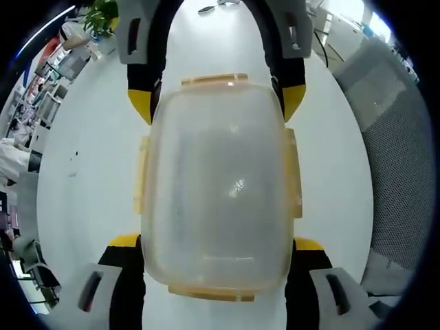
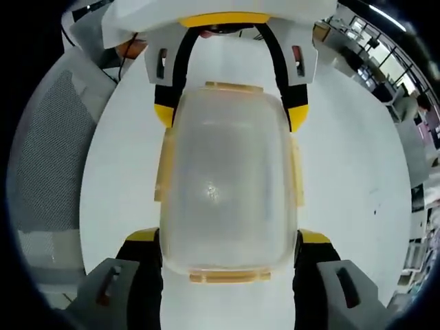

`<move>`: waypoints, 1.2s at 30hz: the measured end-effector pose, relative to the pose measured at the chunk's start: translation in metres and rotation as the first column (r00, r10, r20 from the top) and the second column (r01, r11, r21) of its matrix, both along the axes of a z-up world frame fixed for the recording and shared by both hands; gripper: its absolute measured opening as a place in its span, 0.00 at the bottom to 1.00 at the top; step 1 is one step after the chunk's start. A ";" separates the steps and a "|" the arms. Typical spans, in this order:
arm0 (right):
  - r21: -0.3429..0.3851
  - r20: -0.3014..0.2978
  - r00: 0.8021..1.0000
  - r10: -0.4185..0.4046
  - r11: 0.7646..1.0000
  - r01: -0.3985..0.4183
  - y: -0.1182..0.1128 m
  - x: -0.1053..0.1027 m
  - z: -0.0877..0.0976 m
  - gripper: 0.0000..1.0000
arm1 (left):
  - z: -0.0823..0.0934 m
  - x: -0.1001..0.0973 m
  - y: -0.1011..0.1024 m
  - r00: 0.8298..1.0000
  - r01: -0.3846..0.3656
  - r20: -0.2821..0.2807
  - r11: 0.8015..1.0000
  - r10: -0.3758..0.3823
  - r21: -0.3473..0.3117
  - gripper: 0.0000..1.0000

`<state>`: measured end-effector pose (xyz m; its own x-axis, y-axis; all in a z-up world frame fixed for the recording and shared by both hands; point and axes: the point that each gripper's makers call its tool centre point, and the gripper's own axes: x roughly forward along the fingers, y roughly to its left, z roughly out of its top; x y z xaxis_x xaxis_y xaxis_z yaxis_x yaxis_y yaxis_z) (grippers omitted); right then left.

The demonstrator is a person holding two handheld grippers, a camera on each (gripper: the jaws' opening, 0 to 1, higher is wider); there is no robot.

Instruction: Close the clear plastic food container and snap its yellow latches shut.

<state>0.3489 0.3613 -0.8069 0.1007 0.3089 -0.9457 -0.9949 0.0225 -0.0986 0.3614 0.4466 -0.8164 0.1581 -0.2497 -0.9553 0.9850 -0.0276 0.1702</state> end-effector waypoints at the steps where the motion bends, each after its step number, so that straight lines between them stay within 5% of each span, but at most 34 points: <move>1: -0.001 0.000 1.000 0.001 1.000 -0.001 0.000 0.002 -0.001 0.75 | 0.000 0.002 0.000 1.000 -0.002 0.000 1.000 0.002 0.002 0.82; 36: 0.002 -0.005 1.000 -0.010 1.000 0.010 0.000 0.027 0.000 0.76 | 0.001 0.028 -0.001 1.000 0.007 -0.001 1.000 -0.007 -0.019 0.82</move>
<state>0.3759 0.3612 -0.8069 0.0994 0.3097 -0.9456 -0.9950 0.0331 -0.0937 0.3898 0.4459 -0.8150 0.1557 -0.2693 -0.9504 0.9849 -0.0312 0.1702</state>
